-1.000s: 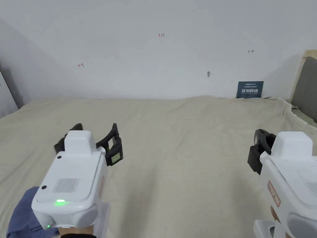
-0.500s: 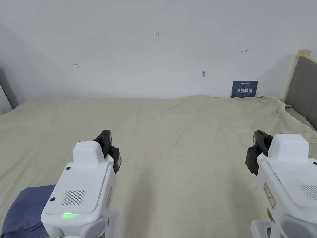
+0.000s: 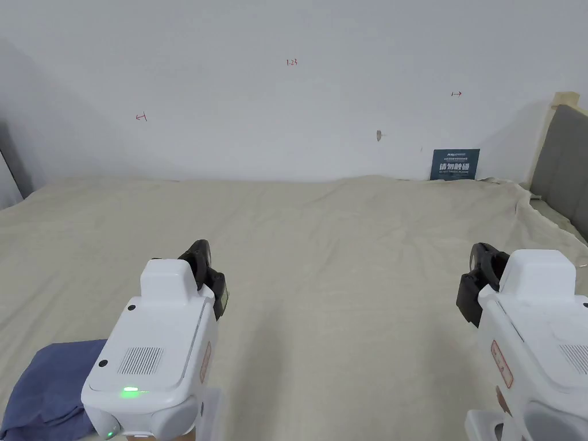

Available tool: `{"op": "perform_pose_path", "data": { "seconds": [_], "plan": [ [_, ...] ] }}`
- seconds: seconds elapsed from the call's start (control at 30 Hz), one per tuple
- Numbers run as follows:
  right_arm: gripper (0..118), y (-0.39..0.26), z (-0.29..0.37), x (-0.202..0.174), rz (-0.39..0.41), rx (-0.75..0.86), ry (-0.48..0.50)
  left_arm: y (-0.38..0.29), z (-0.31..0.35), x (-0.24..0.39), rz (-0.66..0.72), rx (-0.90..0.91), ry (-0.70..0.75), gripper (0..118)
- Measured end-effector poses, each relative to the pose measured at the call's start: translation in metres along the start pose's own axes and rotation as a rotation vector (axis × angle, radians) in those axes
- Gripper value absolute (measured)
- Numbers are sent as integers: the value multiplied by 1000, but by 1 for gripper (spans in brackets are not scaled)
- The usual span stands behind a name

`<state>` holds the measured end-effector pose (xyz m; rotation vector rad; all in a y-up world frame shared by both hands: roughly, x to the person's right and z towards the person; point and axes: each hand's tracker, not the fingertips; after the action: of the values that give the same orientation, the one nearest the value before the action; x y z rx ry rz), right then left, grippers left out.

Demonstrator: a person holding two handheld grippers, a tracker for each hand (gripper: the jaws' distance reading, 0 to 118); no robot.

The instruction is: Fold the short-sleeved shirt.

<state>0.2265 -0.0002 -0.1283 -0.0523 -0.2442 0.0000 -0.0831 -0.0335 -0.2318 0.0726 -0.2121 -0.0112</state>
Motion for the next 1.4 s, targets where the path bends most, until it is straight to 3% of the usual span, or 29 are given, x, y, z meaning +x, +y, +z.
{"op": "perform_pose_path", "data": {
  "seconds": [1.4],
  "plan": [
    [0,-1,0,4,11,6,-6,-1,-2,-3,36,16,-7,0]
  ]
}}
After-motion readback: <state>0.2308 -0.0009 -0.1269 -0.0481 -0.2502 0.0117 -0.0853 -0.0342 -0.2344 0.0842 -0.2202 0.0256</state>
